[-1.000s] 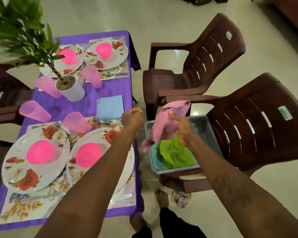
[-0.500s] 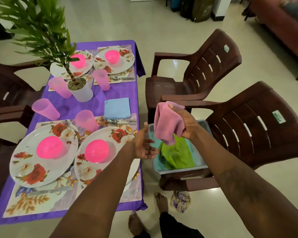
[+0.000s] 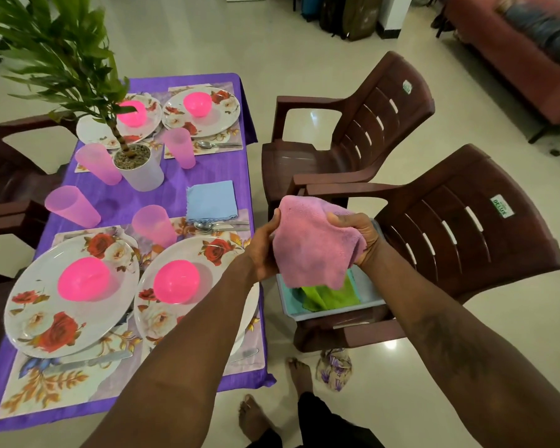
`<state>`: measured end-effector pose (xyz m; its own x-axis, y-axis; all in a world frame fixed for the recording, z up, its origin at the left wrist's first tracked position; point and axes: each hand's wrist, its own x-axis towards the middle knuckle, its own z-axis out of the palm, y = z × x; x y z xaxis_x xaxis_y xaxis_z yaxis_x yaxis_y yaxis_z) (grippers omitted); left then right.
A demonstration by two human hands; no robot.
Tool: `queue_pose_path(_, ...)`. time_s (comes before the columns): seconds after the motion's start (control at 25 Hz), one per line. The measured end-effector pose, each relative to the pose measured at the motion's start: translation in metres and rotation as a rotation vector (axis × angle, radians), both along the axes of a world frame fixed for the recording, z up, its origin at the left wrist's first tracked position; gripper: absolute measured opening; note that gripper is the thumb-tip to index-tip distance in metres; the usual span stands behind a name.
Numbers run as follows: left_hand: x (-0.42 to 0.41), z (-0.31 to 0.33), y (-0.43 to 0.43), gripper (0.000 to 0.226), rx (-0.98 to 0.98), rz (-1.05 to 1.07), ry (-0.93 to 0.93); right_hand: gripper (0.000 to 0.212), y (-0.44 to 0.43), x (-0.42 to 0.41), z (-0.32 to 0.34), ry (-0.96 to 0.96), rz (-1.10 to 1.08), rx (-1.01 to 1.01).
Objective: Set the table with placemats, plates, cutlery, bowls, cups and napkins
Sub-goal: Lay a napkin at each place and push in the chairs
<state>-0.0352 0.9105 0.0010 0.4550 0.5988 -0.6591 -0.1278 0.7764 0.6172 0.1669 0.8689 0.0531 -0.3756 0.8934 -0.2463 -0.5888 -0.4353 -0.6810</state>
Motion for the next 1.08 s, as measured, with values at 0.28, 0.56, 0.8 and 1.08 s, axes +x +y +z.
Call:
queue_pose_path(0.28, -0.007, -0.004, 0.005, 0.041, 0.006, 0.281, -0.202, 0.068, 0.000, 0.014, 0.016, -0.046, 0.019, -0.034)
queue_pose_path(0.56, -0.030, 0.013, 0.035, 0.017, 0.119, 0.233, -0.013, 0.025, -0.004, 0.049, 0.001, -0.522, -0.061, -0.127)
queue_pose_path(0.8, -0.033, 0.016, 0.050, 0.033, 0.156, 0.163, 0.167, 0.018, -0.008, 0.064, -0.020, -0.483, -0.280, -0.176)
queue_pose_path(1.08, -0.015, 0.014, 0.039, 0.016, -0.082, 0.179, 0.096, 0.031, -0.010, 0.053, -0.026, -0.566, -0.345, -0.202)
